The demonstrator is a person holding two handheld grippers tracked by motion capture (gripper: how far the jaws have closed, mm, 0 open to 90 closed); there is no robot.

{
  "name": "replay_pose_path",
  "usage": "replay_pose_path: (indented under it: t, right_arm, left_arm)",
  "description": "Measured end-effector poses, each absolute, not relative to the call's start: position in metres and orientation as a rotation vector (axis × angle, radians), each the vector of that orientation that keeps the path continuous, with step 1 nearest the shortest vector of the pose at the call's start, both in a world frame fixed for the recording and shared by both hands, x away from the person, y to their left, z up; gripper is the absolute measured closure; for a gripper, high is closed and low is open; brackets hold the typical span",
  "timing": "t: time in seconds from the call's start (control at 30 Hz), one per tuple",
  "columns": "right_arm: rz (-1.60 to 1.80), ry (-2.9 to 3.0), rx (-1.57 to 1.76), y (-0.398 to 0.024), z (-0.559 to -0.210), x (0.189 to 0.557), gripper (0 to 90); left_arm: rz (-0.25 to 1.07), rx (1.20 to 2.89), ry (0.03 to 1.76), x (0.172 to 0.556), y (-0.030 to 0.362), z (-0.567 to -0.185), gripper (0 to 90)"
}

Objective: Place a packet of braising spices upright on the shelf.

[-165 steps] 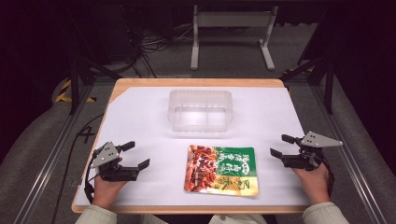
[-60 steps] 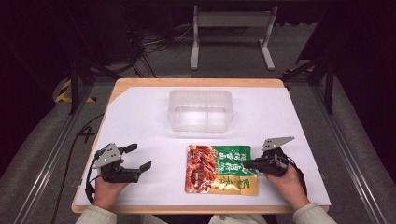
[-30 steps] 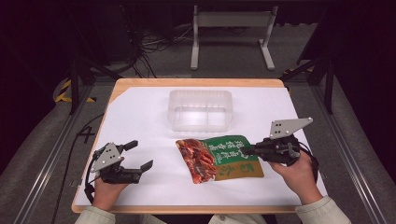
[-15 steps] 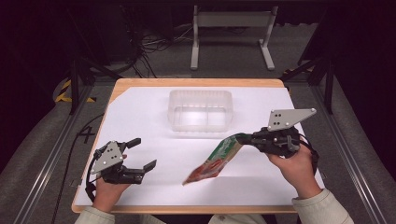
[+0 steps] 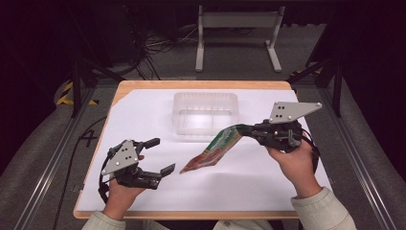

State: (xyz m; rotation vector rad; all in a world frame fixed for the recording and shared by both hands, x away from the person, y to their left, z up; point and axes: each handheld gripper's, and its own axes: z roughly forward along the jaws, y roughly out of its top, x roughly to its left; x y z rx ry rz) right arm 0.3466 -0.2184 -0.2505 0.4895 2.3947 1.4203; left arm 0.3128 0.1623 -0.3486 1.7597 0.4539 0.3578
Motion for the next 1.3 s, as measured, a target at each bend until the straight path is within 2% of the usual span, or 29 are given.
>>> replay_pose_path:
  t: [0.1,0.23,0.27,0.33,0.47,0.63,0.73,0.9,1.2,1.3]
  right_arm:
    - [1.43,2.392,0.499,-0.214,-0.252,0.351,90.0]
    - [1.445,2.405,0.532,-0.207,-0.255,0.355,90.0]
    - [1.447,2.41,0.533,-0.206,-0.255,0.355,90.0]
    - [1.443,2.419,0.535,-0.203,-0.257,0.356,90.0]
    - [1.444,2.427,0.538,-0.197,-0.257,0.355,90.0]
    - [1.424,2.43,0.524,-0.192,-0.257,0.352,90.0]
    - [1.4,2.438,0.511,-0.186,-0.259,0.352,90.0]
    - [1.381,2.446,0.496,-0.179,-0.26,0.352,90.0]
    - [1.374,2.46,0.479,-0.171,-0.261,0.351,90.0]
    - [1.383,2.455,0.476,-0.17,-0.261,0.351,89.9]
  left_arm:
    - [0.276,1.743,0.459,0.318,0.151,-0.341,11.6]
    - [0.231,1.758,0.439,0.323,0.136,-0.332,8.6]
    - [0.167,1.766,0.414,0.324,0.13,-0.329,8.9]
    - [0.131,1.791,0.388,0.325,0.119,-0.325,9.6]
    - [0.159,1.874,0.38,0.325,0.099,-0.321,10.6]
    - [0.294,1.966,0.44,0.326,0.075,-0.325,15.0]
    - [0.304,1.958,0.489,0.335,0.073,-0.328,21.9]
    - [0.263,1.911,0.54,0.347,0.08,-0.33,38.5]
    - [0.278,1.91,0.497,0.347,0.086,-0.33,76.5]
    - [0.271,1.908,0.482,0.347,0.086,-0.33,85.3]
